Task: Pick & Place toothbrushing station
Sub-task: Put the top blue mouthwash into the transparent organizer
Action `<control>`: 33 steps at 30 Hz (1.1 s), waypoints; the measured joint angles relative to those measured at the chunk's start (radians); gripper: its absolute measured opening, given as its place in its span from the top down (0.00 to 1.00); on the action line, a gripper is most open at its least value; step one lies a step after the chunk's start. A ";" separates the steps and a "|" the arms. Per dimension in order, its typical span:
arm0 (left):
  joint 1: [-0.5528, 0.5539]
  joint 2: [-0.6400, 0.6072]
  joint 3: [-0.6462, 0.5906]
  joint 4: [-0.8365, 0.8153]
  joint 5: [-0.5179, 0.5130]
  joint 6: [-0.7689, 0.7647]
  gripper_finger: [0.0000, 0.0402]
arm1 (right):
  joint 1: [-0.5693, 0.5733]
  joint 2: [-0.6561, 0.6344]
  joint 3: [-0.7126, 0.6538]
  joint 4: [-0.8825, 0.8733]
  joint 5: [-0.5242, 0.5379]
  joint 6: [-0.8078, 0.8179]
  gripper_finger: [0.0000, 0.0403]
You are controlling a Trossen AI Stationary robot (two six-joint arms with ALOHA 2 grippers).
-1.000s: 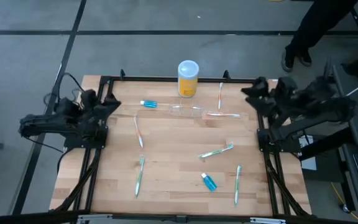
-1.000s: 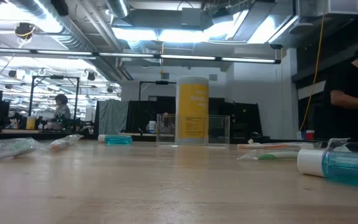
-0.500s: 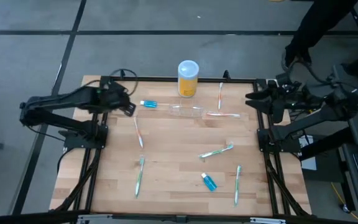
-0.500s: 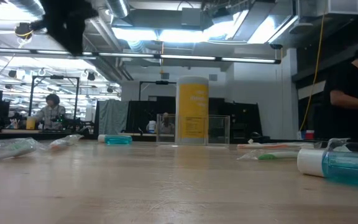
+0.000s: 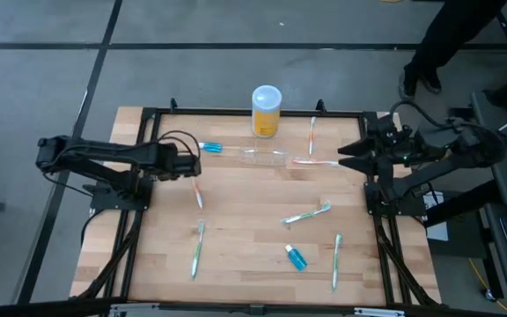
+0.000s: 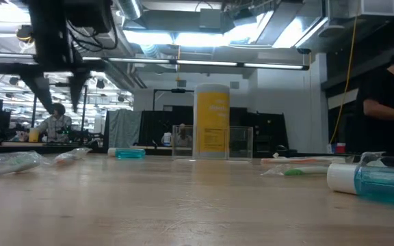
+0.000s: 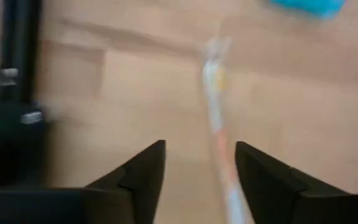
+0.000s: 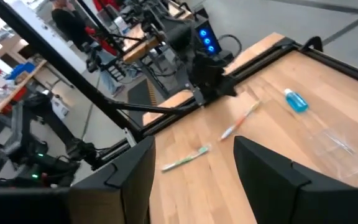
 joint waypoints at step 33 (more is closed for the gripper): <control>0.119 0.283 -0.036 0.309 -0.091 0.143 0.49 | 0.022 -0.014 0.000 0.166 0.056 -0.037 0.45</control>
